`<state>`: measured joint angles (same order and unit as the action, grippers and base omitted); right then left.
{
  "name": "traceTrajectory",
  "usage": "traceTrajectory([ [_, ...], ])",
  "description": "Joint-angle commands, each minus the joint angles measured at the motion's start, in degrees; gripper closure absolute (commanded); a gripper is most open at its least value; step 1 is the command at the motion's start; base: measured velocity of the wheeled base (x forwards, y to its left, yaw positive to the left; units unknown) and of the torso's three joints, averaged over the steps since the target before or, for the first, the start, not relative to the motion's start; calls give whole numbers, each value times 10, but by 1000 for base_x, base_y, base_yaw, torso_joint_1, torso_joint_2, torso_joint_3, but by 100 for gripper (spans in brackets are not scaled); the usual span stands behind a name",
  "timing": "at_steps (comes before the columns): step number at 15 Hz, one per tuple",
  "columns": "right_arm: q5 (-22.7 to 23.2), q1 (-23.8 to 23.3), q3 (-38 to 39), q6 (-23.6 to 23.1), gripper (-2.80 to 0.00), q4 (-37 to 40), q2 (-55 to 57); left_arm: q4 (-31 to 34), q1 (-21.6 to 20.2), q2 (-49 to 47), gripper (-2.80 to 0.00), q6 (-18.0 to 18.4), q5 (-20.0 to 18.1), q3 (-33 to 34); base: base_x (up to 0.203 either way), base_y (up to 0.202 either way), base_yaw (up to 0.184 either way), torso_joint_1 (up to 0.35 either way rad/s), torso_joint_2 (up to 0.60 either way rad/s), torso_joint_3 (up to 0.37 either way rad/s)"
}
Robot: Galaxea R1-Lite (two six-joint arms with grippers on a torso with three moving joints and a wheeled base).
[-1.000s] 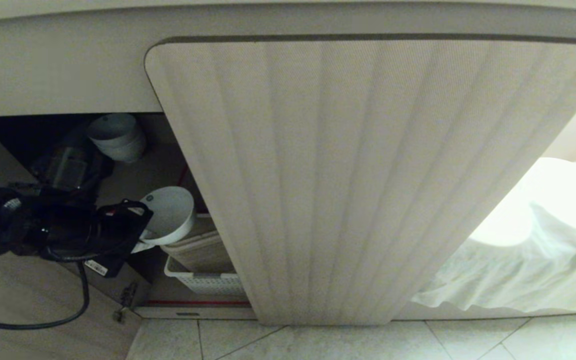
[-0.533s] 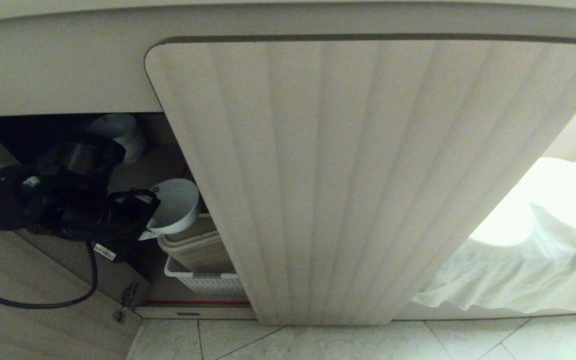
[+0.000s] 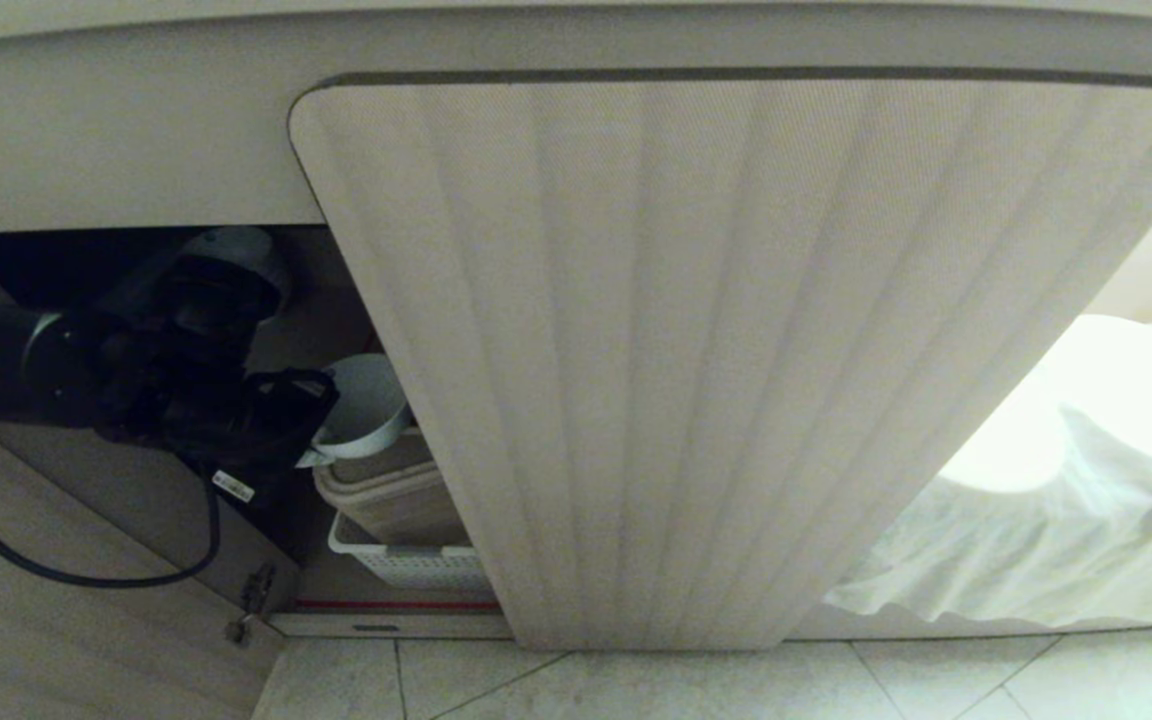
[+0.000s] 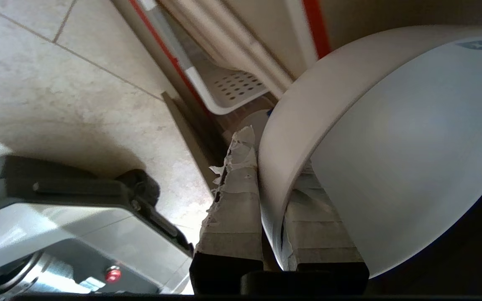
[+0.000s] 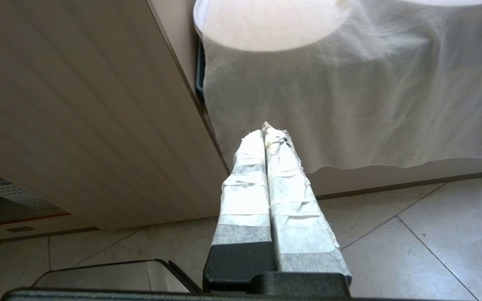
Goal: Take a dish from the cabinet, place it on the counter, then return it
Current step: Put it back into the cabinet
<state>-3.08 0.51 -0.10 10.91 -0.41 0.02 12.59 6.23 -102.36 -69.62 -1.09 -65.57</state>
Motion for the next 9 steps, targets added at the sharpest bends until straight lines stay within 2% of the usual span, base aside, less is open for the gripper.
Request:
traceTrajectory([
  [1, 0, 0, 0, 1, 0, -1, 0, 1, 0, -18, 0, -5, 0, -16, 0, 0, 0, 0, 0, 0],
  [9, -1, 0, 0, 1, 0, 0, 0, 0, -9, -57, 0, -31, 1, -49, 0, 0, 0, 0, 0, 0],
])
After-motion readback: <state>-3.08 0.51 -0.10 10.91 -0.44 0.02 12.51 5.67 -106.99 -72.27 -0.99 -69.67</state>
